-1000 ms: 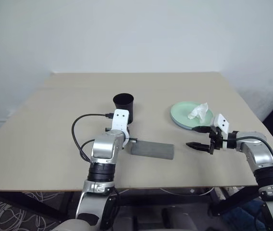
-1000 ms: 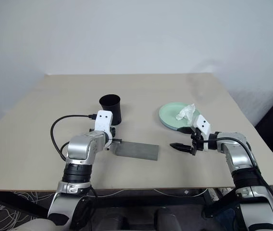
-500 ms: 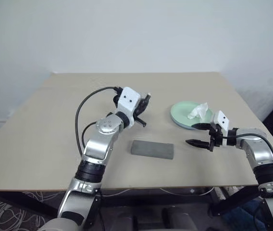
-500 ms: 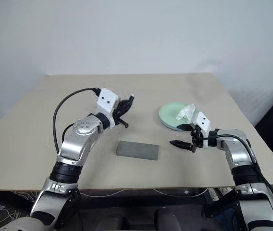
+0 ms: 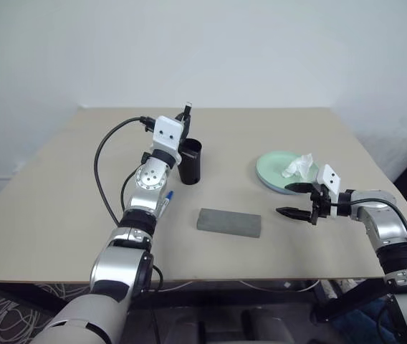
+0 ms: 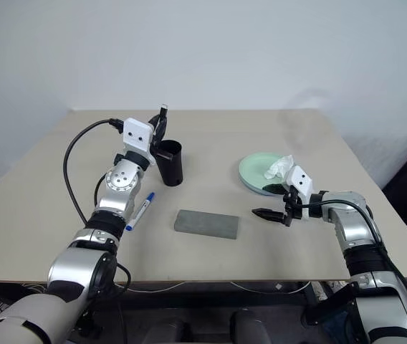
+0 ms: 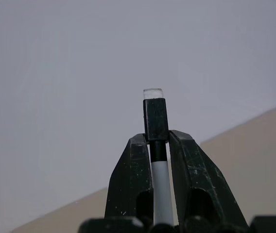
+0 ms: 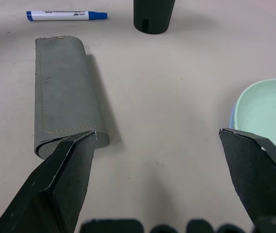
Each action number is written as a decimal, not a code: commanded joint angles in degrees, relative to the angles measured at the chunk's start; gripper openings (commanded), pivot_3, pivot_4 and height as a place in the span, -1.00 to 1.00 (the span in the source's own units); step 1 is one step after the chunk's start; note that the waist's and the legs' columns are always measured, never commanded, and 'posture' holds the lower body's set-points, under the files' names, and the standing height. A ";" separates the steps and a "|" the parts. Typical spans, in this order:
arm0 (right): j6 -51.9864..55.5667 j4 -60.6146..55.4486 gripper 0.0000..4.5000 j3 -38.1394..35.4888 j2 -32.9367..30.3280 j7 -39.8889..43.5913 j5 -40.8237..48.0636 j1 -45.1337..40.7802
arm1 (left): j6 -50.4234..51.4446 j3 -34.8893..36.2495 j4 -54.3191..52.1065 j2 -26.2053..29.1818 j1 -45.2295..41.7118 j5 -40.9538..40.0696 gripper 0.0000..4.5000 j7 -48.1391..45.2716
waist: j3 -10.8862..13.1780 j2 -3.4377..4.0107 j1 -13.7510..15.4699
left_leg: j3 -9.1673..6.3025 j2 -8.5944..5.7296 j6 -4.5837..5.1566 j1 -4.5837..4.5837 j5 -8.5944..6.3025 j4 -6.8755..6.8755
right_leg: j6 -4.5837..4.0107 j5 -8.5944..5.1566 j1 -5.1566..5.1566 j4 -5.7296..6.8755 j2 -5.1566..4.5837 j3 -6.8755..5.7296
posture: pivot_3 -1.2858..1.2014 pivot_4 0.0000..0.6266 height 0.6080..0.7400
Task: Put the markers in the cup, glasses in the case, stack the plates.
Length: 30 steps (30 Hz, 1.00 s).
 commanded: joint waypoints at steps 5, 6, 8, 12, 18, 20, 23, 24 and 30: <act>3.94 -7.68 0.95 -1.91 -0.90 0.94 3.65 1.77 | -5.26 0.95 8.84 -0.82 -6.50 0.44 -0.95 -0.23 | 0.00 -0.01 -0.01 | -0.02 0.00 -0.01 -0.01 0.00 -0.01 | 0.09 0.06 -0.01 0.00 0.00 -0.02 | 0.03 -1.00 1.00; 4.74 -8.69 0.95 -2.05 -0.94 1.01 4.21 2.20 | -5.53 0.92 9.45 -0.92 -6.85 0.54 -0.95 -0.24 | 0.00 -0.01 0.00 | -0.02 0.00 -0.01 -0.01 0.00 -0.01 | 0.09 0.06 -0.01 0.00 0.00 -0.02 | 0.03 -1.00 1.00; 8.02 -12.04 0.95 -2.94 -0.79 1.17 6.80 3.31 | -5.83 0.74 10.55 -1.05 -7.72 1.04 -0.95 0.12 | 0.00 -0.01 -0.02 | -0.01 0.00 -0.01 -0.01 -0.01 -0.01 | 0.09 0.06 -0.01 0.00 -0.01 -0.02 | 0.03 -1.00 1.00; 14.72 -17.34 0.95 -4.94 -0.49 0.52 12.15 4.74 | -6.11 0.46 11.88 -1.02 -8.60 2.06 -0.95 1.15 | 0.00 -0.02 -0.03 | 0.00 0.01 -0.02 -0.01 -0.01 -0.01 | 0.10 0.06 -0.02 0.00 -0.03 -0.03 | 0.03 -1.00 1.00; 21.09 -21.93 0.95 -6.99 -0.31 -1.12 17.05 5.82 | -6.07 0.03 13.02 -0.62 -8.87 4.23 -0.95 3.71 | 0.00 -0.03 -0.01 | -0.02 0.03 -0.23 -0.01 -0.13 -0.01 | 0.12 0.07 -0.02 0.00 -0.04 -0.10 | 0.03 -1.00 1.00; 21.60 -22.49 0.95 -7.13 -0.39 -1.61 17.48 6.03 | -6.15 -0.43 13.30 -0.33 -8.86 5.46 -0.95 5.40 | 0.00 -0.03 0.00 | -0.03 0.03 -0.24 -0.02 -0.14 -0.01 | 0.13 0.07 -0.02 0.00 -0.04 -0.10 | 0.03 -1.00 1.00; 21.88 -22.89 0.95 -7.13 -0.48 -2.06 17.72 6.22 | -6.17 -0.41 13.65 -0.25 -9.00 6.11 -0.63 6.46 | 0.00 -0.03 -0.02 | -0.02 0.03 -0.24 -0.01 -0.14 -0.01 | 0.14 0.09 -0.02 0.00 -0.05 -0.10 | 0.03 -1.00 1.00; 21.93 -22.97 0.95 -7.13 -0.49 -2.16 17.80 6.24 | -6.20 -0.33 13.73 -0.26 -9.05 6.21 -0.50 6.62 | 0.00 -0.03 -0.01 | -0.02 0.03 -0.24 -0.01 -0.14 -0.01 | 0.14 0.09 -0.02 0.00 -0.05 -0.11 | 0.03 -1.00 1.00; 21.79 -23.00 0.95 -6.83 -0.55 -2.65 17.97 6.23 | -6.58 -0.36 13.74 -0.38 -9.25 7.23 0.24 7.11 | 0.00 -0.03 -0.01 | -0.03 0.03 -0.25 -0.02 -0.15 -0.01 | 0.15 0.09 -0.02 0.00 -0.05 -0.12 | 0.03 -1.00 1.00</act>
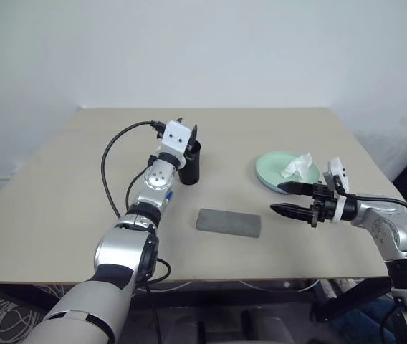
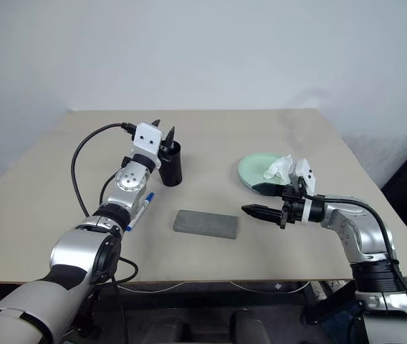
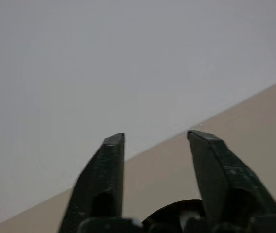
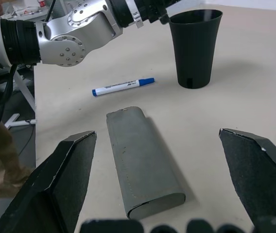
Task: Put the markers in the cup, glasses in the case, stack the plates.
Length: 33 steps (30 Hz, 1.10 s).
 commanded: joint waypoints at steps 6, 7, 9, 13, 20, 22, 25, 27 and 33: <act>-0.85 -1.23 0.95 -1.09 -0.23 -0.65 0.70 -1.39 | 1.20 1.44 -1.02 0.24 -4.44 -0.82 0.24 1.53 | 0.00 0.00 -0.01 | 0.00 0.00 -0.01 -0.01 -0.01 -0.01 | 0.00 0.00 -0.01 0.00 0.00 -0.01 | 0.03 -1.00 1.00; -0.95 -1.16 0.95 -1.02 -0.20 -0.69 0.59 -1.46 | 2.21 1.75 -1.13 0.34 -4.77 -1.17 0.24 1.49 | 0.00 0.00 -0.02 | 0.00 0.00 -0.01 0.00 -0.01 -0.01 | 0.00 0.00 -0.01 0.00 0.00 -0.02 | 0.03 -1.00 1.00; -1.10 -1.04 0.95 -0.95 -0.16 -0.74 0.47 -1.57 | 3.97 2.69 -2.02 0.69 -5.25 -2.42 0.24 0.41 | 0.00 0.00 -0.02 | 0.00 0.00 -0.01 -0.01 0.00 0.00 | 0.00 0.00 -0.01 0.00 0.00 -0.02 | 0.03 -1.00 1.00; -1.53 -0.42 0.95 -0.91 -0.23 -0.62 0.27 -1.70 | 10.99 5.00 -5.48 1.76 -5.63 -5.70 0.24 -2.81 | 0.01 -0.01 -0.05 | 0.00 0.01 -0.01 0.00 -0.01 -0.01 | 0.00 0.00 -0.02 0.00 0.00 -0.03 | 0.03 -1.00 1.00; -2.85 2.23 0.95 -0.34 -0.35 -0.02 -0.49 -2.89 | 38.59 6.58 -31.67 6.49 2.76 -11.93 0.24 -10.07 | 0.01 -0.01 -0.27 | -0.01 0.02 0.00 0.01 0.00 -0.09 | 0.00 0.00 -0.05 0.00 0.00 -0.02 | 0.03 -1.00 1.00; -3.28 3.22 0.95 -0.05 -0.38 0.22 -0.75 -3.50 | 47.99 6.67 -41.83 7.92 6.59 -13.77 0.24 -11.89 | 0.00 0.00 -0.30 | 0.00 0.05 0.06 0.04 0.04 -0.12 | 0.00 0.00 -0.05 0.00 0.00 -0.01 | 0.03 -1.00 1.00; -3.99 4.55 0.95 0.47 -0.22 0.52 -1.12 -4.34 | 62.63 5.39 -54.82 11.53 11.63 -15.57 0.24 -15.89 | 0.00 -0.02 -0.26 | -0.03 0.06 0.12 0.04 0.07 -0.19 | 0.00 0.00 -0.10 0.01 0.01 -0.03 | 0.03 -1.00 1.00; -4.30 5.08 0.95 0.86 0.01 0.70 -1.43 -4.87 | 74.00 4.06 -62.57 14.21 15.19 -16.87 0.24 -18.59 | 0.01 -0.02 -0.23 | -0.05 0.06 0.12 0.04 0.07 -0.19 | 0.00 0.00 -0.10 0.02 0.02 -0.05 | 0.03 -1.00 1.00; -5.15 6.51 0.95 1.49 0.45 1.00 -2.07 -5.85 | 89.86 2.69 -75.89 16.03 24.98 -19.11 0.24 -19.37 | 0.00 -0.02 -0.20 | -0.04 0.05 0.13 0.06 0.07 -0.15 | -0.10 -0.06 -0.06 -0.01 -0.01 -0.03 | 0.03 -1.00 1.00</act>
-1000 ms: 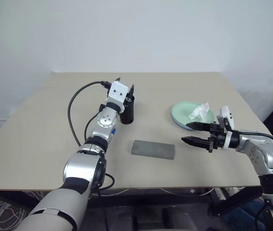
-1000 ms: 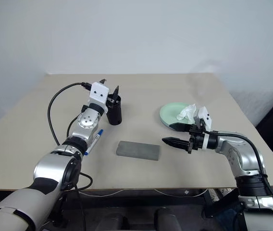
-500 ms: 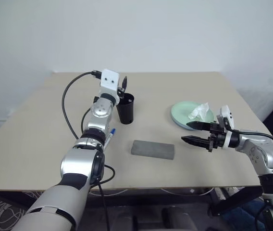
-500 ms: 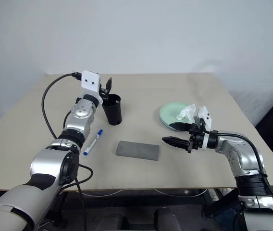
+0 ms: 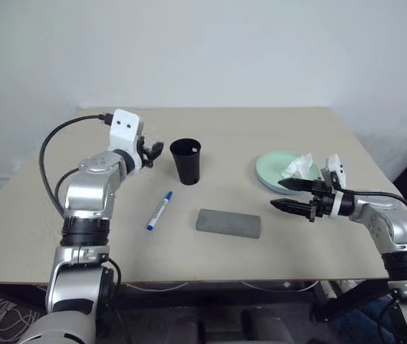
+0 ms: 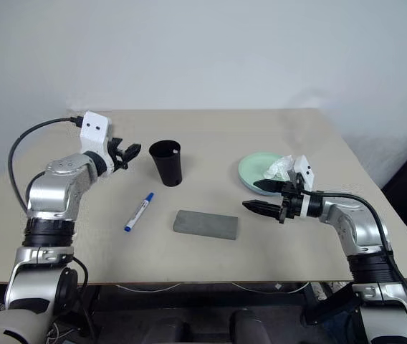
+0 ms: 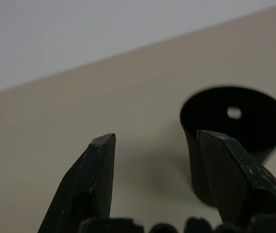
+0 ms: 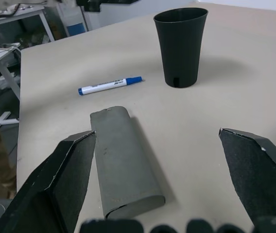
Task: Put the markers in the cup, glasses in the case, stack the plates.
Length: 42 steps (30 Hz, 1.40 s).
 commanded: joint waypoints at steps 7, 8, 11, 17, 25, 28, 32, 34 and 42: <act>-1.91 0.58 0.95 -0.52 0.32 0.74 -0.40 -1.65 | 11.93 -6.00 -8.69 0.57 10.81 0.66 0.24 0.82 | 0.01 -0.02 -0.01 | -0.02 0.03 0.00 0.04 0.00 -0.01 | -0.02 -0.01 -0.03 0.06 0.03 -0.03 | 0.03 -1.00 1.00; -1.98 0.68 0.95 -0.51 0.35 0.72 -0.43 -1.69 | 11.93 -6.22 -8.47 0.50 11.08 0.83 0.24 1.05 | 0.00 -0.02 0.03 | -0.02 0.03 -0.01 0.04 0.00 -0.01 | -0.02 -0.01 -0.02 0.04 0.03 -0.03 | 0.03 -1.00 1.00; -2.21 0.80 0.95 -0.50 0.43 0.61 -0.54 -1.57 | 11.85 -6.93 -7.08 -0.02 11.22 1.08 0.24 1.68 | 0.00 -0.02 0.03 | 0.00 0.03 -0.01 0.03 0.00 0.00 | -0.02 -0.01 -0.02 0.03 0.02 -0.02 | 0.03 -1.00 1.00; -2.39 0.52 0.95 -0.84 0.34 0.20 -0.55 -1.07 | 11.71 -8.43 -4.98 -0.17 10.80 1.31 0.24 1.86 | 0.00 -0.01 0.03 | 0.00 0.03 -0.01 0.03 0.00 -0.03 | -0.02 -0.01 -0.04 0.03 0.01 -0.02 | 0.03 -1.00 1.00; -2.54 0.11 0.95 -1.13 0.16 -0.31 -0.45 -0.43 | 10.40 -8.87 -4.17 -0.74 10.34 1.05 -0.62 1.44 | 0.00 -0.01 0.03 | 0.01 0.03 -0.01 0.04 0.00 -0.02 | -0.03 -0.01 -0.03 0.03 0.01 -0.01 | 0.03 -1.00 1.00; -2.56 0.17 0.95 -1.15 0.10 -0.39 -0.41 -0.48 | 10.10 -8.96 -4.08 -0.67 10.25 1.08 -0.95 1.32 | 0.00 0.00 0.03 | 0.02 0.03 -0.01 0.06 0.00 -0.02 | -0.03 -0.02 -0.03 0.04 0.01 -0.01 | 0.03 -1.00 1.00; -2.73 0.59 0.95 -1.15 0.04 -0.39 -0.51 -0.77 | 8.03 -9.00 -5.02 -0.61 9.95 0.11 -0.95 -0.52 | 0.00 0.00 0.03 | 0.01 0.03 -0.01 0.05 0.00 -0.02 | -0.03 -0.01 -0.03 0.04 0.01 -0.01 | 0.03 -1.00 1.00; -2.84 0.89 0.95 -1.08 0.05 -0.37 -0.61 -1.00 | 5.49 -9.72 -7.04 -0.44 9.98 -1.20 -0.95 -3.65 | 0.00 0.00 0.08 | 0.02 0.03 -0.02 0.03 0.00 -0.02 | -0.03 -0.02 -0.03 0.03 0.01 -0.01 | 0.03 -1.00 1.00; -3.31 2.00 0.95 -0.67 0.65 -0.51 -1.07 -2.12 | -17.68 -11.74 -8.53 -0.63 8.28 -2.85 -0.95 -15.88 | 0.00 -0.01 0.08 | 0.08 0.01 -0.11 -0.01 -0.07 -0.07 | -0.04 -0.02 -0.07 -0.04 -0.02 0.03 | 0.03 -1.00 1.00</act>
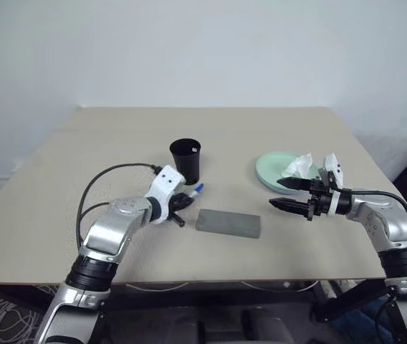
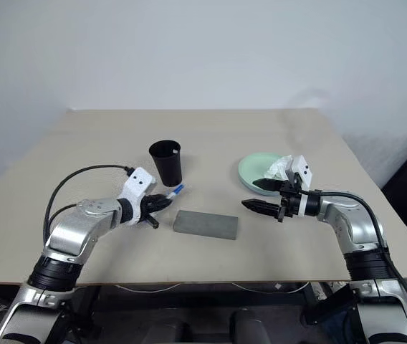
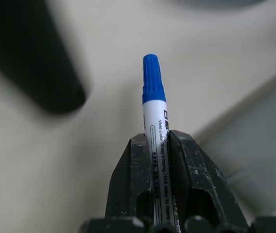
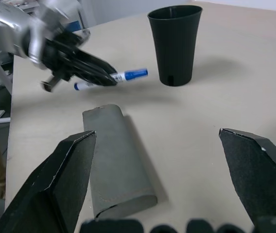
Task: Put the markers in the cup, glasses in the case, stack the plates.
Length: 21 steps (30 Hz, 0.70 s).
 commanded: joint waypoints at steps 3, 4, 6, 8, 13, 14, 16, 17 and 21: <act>-1.37 -0.49 0.95 -0.94 0.36 -0.28 -0.44 -2.05 | -17.53 5.92 7.62 -5.26 -8.47 -1.47 -0.95 0.25 | 0.01 -0.01 0.05 | -0.03 0.01 0.11 -0.01 0.07 0.06 | 0.00 0.00 0.01 0.03 0.01 -0.04 | 0.03 -1.00 1.00; -1.42 -0.52 0.95 -0.96 0.42 -0.35 -0.58 -2.06 | -21.25 6.83 10.97 -6.46 -10.95 -0.49 -0.95 2.14 | 0.01 0.00 0.05 | -0.04 0.01 0.12 -0.01 0.07 0.10 | 0.00 0.00 0.02 0.05 0.01 -0.05 | 0.03 -1.00 1.00; -1.43 -0.62 0.95 -0.99 0.51 -0.45 -0.74 -2.12 | -26.45 8.60 17.10 -8.42 -15.11 0.59 -0.95 5.43 | 0.01 -0.01 0.06 | -0.03 0.01 0.13 -0.01 0.08 0.18 | 0.00 0.00 0.07 0.06 0.01 -0.04 | 0.03 -1.00 1.00; -1.24 -1.00 0.95 -1.00 0.60 -0.64 -0.75 -2.21 | -33.91 10.30 25.97 -10.12 -20.30 2.70 -0.95 10.52 | 0.00 -0.01 0.05 | -0.03 0.00 0.13 0.01 0.08 0.27 | 0.01 0.01 0.14 0.06 0.01 -0.04 | 0.03 -1.00 1.00; -1.29 -1.22 0.95 -1.17 0.78 -0.84 -0.95 -2.30 | -54.47 13.08 50.48 -12.50 -32.11 7.59 -0.95 22.48 | 0.00 -0.02 0.07 | 0.00 -0.02 0.15 -0.01 0.09 0.28 | 0.03 0.02 0.14 0.03 0.02 -0.01 | 0.03 -1.00 1.00; -1.33 -1.24 0.95 -1.23 0.81 -0.89 -0.96 -2.30 | -57.62 13.19 54.28 -12.73 -33.51 8.08 -0.95 23.42 | 0.00 -0.02 0.08 | 0.00 -0.02 0.15 0.00 0.08 0.26 | 0.04 0.02 0.15 0.04 0.02 -0.01 | 0.03 -1.00 1.00; -1.30 -1.39 0.95 -1.36 0.86 -0.97 -0.96 -2.26 | -62.75 13.27 60.21 -12.98 -35.49 8.91 -0.95 24.51 | 0.00 -0.02 0.09 | 0.00 -0.03 0.14 -0.01 0.07 0.17 | 0.06 0.04 0.11 0.03 0.02 -0.01 | 0.03 -1.00 1.00; -1.31 -1.62 0.95 -1.59 0.81 -1.06 -0.86 -2.18 | -64.73 13.22 63.23 -13.24 -36.28 9.36 -0.95 24.77 | 0.00 -0.02 0.11 | 0.00 -0.04 0.14 -0.02 0.07 0.15 | 0.09 0.06 0.11 0.02 0.02 -0.01 | 0.03 -1.00 1.00; -0.97 -2.99 0.95 -2.99 0.59 -1.52 0.22 -2.01 | -69.74 13.56 71.24 -14.09 -38.13 10.24 -0.95 25.25 | 0.01 -0.04 0.13 | -0.01 -0.05 0.14 -0.07 0.04 0.10 | 0.13 0.08 0.07 0.00 0.02 -0.01 | 0.03 -1.00 1.00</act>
